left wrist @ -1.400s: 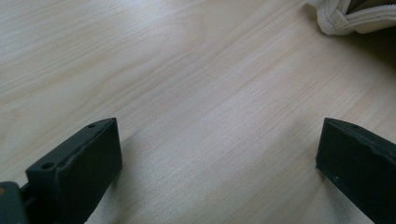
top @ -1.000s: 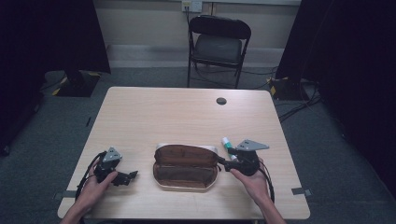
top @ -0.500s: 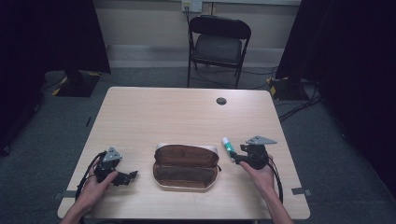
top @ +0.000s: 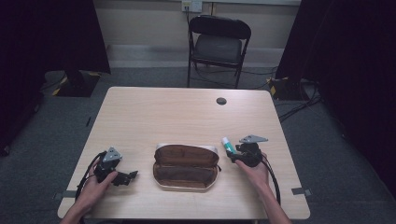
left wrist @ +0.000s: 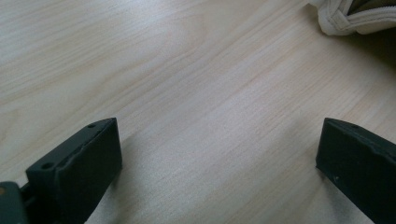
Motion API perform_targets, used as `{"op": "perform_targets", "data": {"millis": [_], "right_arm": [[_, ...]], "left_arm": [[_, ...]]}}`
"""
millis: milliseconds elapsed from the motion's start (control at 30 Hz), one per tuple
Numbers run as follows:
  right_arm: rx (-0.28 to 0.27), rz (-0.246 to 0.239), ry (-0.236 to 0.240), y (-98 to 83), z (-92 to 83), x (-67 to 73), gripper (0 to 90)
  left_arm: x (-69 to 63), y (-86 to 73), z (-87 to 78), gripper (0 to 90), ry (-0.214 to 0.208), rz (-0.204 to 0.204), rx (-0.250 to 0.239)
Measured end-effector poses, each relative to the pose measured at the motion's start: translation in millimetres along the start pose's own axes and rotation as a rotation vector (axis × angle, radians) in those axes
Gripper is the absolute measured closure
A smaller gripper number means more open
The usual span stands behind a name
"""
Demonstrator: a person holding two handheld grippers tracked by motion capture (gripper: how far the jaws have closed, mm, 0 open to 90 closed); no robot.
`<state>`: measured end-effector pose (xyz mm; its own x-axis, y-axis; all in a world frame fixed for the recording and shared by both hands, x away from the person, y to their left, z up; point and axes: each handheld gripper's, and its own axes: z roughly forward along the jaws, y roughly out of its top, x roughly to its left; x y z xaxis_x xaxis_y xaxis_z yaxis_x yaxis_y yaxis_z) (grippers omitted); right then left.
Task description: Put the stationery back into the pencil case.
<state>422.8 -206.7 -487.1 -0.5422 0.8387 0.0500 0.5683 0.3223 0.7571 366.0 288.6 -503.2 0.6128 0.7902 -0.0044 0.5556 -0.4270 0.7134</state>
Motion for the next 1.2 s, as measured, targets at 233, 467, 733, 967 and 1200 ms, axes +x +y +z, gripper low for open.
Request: {"op": "perform_targets", "data": {"millis": [233, 467, 733, 967, 1200], "right_arm": [[0.021, -0.027, -0.024, -3.4, 7.8, -0.8, 55.2], [0.035, -0.04, -0.036, -2.2, 7.2, 1.1, 64.0], [0.051, -0.032, -0.039, -1.5, 5.2, 3.0, 65.8], [0.064, -0.015, -0.009, -2.1, 0.5, 4.0, 65.9], [0.032, 0.008, 0.016, 0.6, -11.0, 2.2, 66.0]], "left_arm": [[0.0, 0.0, -0.1, 0.0, 0.0, 0.0, 0.001], [-0.5, -1.3, -1.1, 0.0, 0.003, 0.001, 0.0], [-0.2, -1.8, -1.7, 0.0, 0.002, 0.001, 0.001], [1.2, -1.0, -0.9, 0.0, -0.001, 0.002, -0.002], [1.8, -0.6, -0.4, 0.0, -0.002, 0.003, -0.002]]}}
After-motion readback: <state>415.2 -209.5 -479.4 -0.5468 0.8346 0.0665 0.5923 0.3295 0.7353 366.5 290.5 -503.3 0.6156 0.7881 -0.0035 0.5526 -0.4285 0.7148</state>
